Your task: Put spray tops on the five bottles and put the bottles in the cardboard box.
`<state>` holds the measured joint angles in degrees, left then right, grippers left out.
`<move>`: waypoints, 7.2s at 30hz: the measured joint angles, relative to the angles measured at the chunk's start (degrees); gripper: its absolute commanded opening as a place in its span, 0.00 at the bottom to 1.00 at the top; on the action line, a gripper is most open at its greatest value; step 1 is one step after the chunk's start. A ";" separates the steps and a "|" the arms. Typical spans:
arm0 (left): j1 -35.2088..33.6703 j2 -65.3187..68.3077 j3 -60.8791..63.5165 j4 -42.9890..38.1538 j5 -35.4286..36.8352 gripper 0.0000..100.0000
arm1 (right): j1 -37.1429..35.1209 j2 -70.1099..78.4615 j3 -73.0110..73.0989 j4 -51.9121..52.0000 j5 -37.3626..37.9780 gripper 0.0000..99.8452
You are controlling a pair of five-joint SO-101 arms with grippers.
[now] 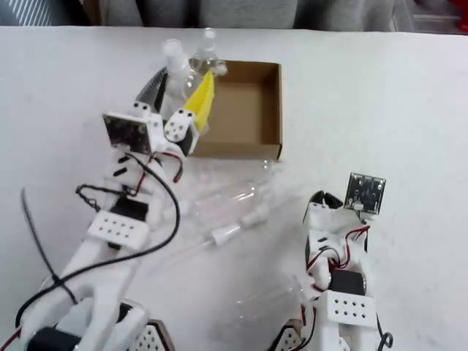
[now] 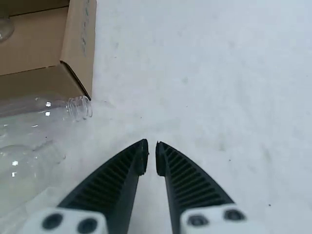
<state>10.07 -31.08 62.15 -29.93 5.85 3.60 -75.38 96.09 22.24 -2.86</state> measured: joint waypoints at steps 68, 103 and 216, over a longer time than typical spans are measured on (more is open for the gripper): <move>-3.87 73.23 -43.69 -23.82 -5.45 0.13 | 0.00 0.00 0.53 0.00 3.96 0.01; -4.57 72.44 -42.37 -16.35 -5.89 0.41 | 0.00 0.00 0.53 0.00 4.22 0.01; -24.09 2.73 -5.36 84.92 -31.56 0.05 | -0.35 0.00 -17.58 24.09 22.15 0.01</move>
<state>-14.02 -28.35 56.79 54.99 -25.71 3.25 -75.38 78.51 46.33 19.30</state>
